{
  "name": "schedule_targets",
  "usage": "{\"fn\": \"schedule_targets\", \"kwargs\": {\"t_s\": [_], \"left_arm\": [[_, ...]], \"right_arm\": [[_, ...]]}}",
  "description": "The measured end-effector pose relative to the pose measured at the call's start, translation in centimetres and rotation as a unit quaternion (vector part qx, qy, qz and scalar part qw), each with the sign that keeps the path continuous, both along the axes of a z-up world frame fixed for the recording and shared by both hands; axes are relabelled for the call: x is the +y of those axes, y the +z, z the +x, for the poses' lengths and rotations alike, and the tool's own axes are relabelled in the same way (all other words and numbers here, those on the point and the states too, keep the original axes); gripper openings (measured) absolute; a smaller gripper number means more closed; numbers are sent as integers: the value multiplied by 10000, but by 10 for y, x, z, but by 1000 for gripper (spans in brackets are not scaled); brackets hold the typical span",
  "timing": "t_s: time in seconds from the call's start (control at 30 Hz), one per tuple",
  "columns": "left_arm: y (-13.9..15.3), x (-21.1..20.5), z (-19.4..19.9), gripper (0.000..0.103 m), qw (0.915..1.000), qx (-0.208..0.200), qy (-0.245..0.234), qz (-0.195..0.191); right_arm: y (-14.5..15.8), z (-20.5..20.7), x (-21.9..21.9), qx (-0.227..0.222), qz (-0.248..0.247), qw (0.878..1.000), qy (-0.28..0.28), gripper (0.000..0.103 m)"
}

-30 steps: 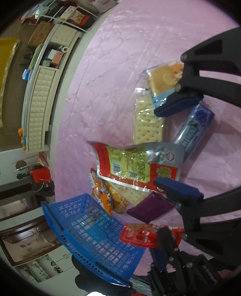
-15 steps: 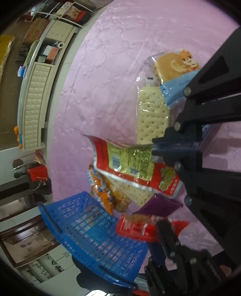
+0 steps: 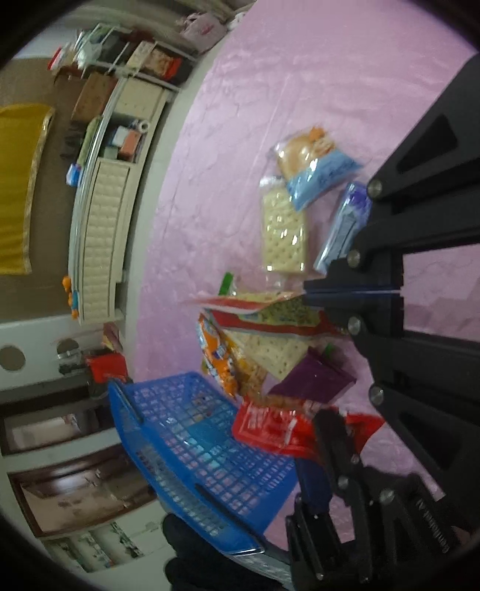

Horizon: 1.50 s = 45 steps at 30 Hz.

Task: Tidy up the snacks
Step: 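Lift the red sauce packet with the left tool while the right tool grasps the red-and-silver packet, then lower the red sauce packet into the basket and open the left tool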

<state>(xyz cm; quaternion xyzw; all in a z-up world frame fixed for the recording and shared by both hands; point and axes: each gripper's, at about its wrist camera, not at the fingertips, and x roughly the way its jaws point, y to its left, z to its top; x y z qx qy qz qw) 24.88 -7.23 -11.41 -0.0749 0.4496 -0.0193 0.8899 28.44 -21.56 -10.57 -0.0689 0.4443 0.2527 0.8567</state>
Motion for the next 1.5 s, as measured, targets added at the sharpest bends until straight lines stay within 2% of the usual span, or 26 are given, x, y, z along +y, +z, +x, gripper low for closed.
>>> {"fn": "schedule_targets", "kwargs": {"t_s": [0.2,0.4,0.7,0.87,1.0,1.17,1.4,1.5], "left_arm": [[23,6,-17,20,9994,-244,-208,-139],[47,16,-34,20,9974,-522,-481,-115],[86,52,-53,20,9940,-877,-635,-158],[107,86,-60,20,9925,-1037,-645,8],[117,113,-61,20,9927,-1045,-604,81],[120,147,-60,20,9937,-970,-552,-44],[101,170,-54,20,9966,-730,-372,21],[93,177,-49,20,9974,-630,-356,-73]], "right_arm": [[34,-14,-8,-214,-159,9994,-204,2],[74,-35,-3,-553,-312,9974,-332,2],[116,-57,33,-949,-286,9946,-323,2],[133,-62,59,-1109,-206,9933,-233,2],[138,-63,80,-1168,-190,9929,-130,2],[135,-59,106,-1108,-119,9938,-8,2],[125,-52,134,-1019,-132,9946,115,2],[122,-53,144,-953,-156,9952,174,2]]}}
